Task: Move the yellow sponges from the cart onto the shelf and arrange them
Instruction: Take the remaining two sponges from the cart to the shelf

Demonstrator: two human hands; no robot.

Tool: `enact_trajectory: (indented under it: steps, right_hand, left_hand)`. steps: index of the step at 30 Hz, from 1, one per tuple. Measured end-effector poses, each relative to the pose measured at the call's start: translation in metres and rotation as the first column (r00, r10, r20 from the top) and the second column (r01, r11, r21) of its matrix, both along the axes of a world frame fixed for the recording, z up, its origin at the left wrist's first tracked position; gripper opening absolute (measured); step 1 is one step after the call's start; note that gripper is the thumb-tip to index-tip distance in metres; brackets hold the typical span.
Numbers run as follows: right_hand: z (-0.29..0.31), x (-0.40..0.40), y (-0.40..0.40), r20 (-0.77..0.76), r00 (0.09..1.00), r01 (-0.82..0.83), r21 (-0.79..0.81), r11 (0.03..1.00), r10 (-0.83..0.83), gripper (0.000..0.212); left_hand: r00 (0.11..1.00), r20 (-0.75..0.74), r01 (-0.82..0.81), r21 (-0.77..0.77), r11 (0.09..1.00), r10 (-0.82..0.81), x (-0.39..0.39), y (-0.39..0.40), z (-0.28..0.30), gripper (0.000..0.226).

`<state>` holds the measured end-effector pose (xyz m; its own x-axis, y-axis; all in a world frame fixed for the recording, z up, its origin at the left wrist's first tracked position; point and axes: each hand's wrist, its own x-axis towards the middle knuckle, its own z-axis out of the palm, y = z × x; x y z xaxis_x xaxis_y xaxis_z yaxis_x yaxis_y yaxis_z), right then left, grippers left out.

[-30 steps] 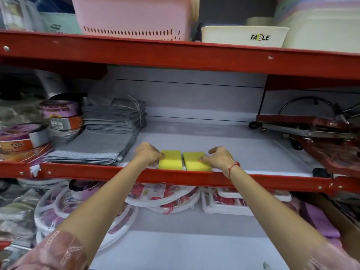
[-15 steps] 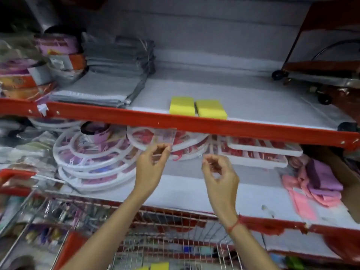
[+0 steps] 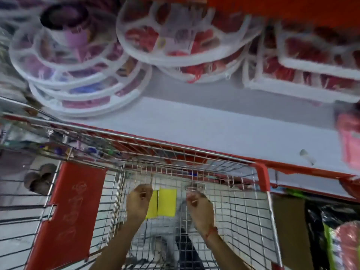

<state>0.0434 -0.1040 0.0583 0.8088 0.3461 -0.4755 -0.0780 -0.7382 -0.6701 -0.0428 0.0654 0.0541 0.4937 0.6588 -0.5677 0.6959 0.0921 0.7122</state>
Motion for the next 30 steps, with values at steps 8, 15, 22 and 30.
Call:
enact_trajectory:
  steps: [8,15,22,30]
  right_hand:
    - [-0.110,-0.019,0.018,-0.266,0.964,-0.057,-0.156,0.986,0.014,0.038]
    - [-0.160,-0.040,0.036,-0.306,0.948,0.013,-0.222,0.975,-0.082,0.060]
    - [-0.113,-0.024,0.045,-0.326,0.927,0.128,-0.188,0.974,-0.185,0.024]
    - [-0.027,-0.004,0.003,-0.453,0.878,0.170,0.001,0.985,-0.151,0.032]
  left_hand:
    - [0.908,-0.416,-0.086,-0.057,0.995,0.055,-0.047,0.005,-0.125,0.066]
    - [0.893,-0.448,-0.108,-0.151,0.983,0.029,-0.026,0.008,-0.125,0.067]
    - [0.893,-0.450,-0.059,-0.119,0.991,-0.001,-0.021,0.006,-0.100,0.050]
    - [0.976,-0.206,-0.118,-0.236,0.965,0.069,-0.026,-0.003,-0.043,0.025]
